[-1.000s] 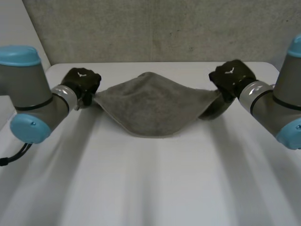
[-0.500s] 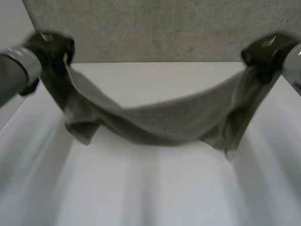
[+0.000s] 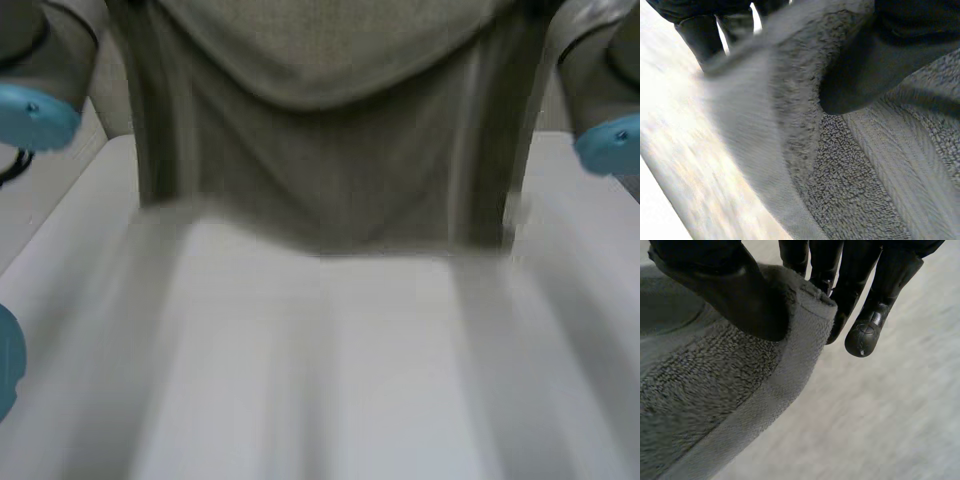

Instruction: Fold the towel.

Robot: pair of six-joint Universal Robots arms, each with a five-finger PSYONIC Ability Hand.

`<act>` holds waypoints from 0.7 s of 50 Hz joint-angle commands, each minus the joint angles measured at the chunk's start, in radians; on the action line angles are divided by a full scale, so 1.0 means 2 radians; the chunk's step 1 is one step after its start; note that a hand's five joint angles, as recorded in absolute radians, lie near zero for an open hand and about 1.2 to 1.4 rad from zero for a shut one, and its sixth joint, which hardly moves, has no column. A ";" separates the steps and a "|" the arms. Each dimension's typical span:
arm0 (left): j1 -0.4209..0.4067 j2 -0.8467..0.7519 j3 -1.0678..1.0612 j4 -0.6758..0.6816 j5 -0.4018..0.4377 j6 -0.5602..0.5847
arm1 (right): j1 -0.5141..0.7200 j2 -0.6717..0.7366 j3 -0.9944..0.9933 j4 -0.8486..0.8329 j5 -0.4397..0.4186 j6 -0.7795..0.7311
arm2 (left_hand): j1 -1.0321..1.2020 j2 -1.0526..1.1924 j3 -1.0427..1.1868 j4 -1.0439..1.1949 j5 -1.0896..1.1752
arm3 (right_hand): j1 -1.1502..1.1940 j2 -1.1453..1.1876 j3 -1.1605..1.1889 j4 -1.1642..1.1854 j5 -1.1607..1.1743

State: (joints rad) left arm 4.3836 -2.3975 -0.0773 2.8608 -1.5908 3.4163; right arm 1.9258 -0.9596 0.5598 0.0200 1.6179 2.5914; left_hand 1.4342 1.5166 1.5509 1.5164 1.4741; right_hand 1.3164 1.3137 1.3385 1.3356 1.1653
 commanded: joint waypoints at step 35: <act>0.051 0.192 -0.625 0.106 0.064 0.113 | -0.062 -0.162 0.421 0.054 -0.099 -0.074 | -0.019 -0.060 -0.077 -0.060 -0.126 | 0.040 0.041 0.029 0.030 0.028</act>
State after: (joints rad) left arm 4.4533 -2.1770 -1.2317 3.0751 -1.4645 3.6391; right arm 1.8500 -1.1130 1.3162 0.1224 1.4154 2.4187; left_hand 1.4342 1.5166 1.5522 1.5164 1.4742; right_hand 1.3168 1.3138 1.3385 1.3356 1.1653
